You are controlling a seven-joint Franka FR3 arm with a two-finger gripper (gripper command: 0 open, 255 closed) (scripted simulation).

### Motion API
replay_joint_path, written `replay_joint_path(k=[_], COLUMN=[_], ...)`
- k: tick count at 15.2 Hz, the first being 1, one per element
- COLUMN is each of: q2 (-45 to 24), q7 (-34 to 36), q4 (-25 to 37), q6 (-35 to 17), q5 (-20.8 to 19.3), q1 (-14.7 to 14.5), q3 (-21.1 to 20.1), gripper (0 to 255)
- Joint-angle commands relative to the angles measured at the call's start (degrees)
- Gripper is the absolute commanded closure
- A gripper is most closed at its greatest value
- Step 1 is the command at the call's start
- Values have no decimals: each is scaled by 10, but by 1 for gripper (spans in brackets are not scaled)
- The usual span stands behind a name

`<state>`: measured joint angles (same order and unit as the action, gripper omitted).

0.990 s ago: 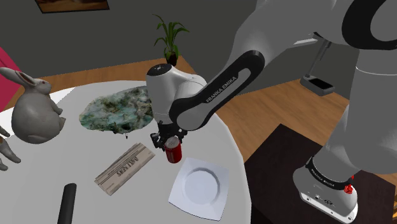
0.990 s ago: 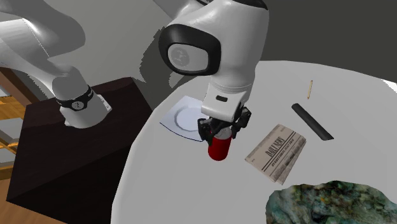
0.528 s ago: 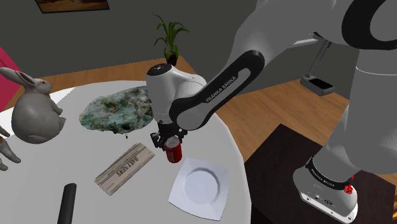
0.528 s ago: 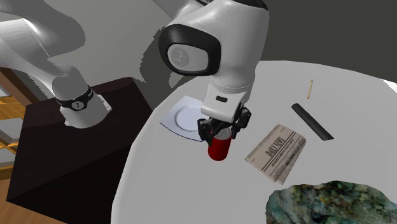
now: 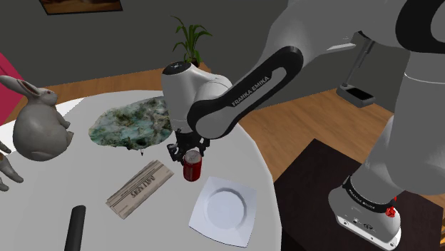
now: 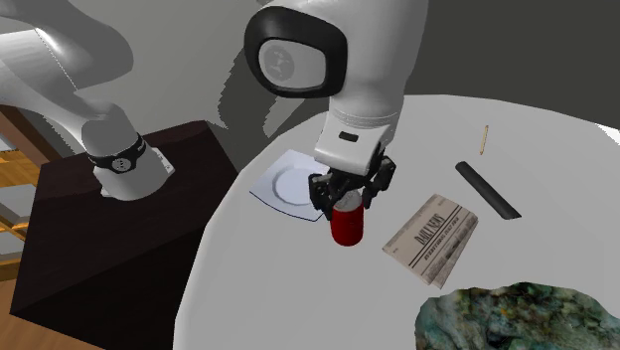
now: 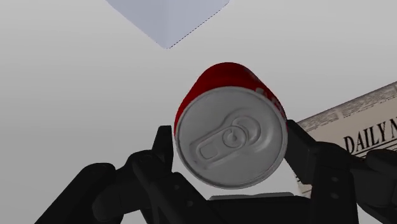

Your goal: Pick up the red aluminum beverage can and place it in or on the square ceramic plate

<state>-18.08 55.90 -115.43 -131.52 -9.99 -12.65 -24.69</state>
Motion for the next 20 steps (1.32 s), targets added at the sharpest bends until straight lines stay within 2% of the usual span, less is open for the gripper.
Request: replay_joint_path(k=[1, 13, 20], q2=[11, 58, 193], q7=[-5, -24, -11], q4=[3, 36, -98], q6=[13, 87, 74], q5=[7, 36, 107], q1=[2, 11, -4], q3=[-3, -13, -45], gripper=[255, 255, 255])
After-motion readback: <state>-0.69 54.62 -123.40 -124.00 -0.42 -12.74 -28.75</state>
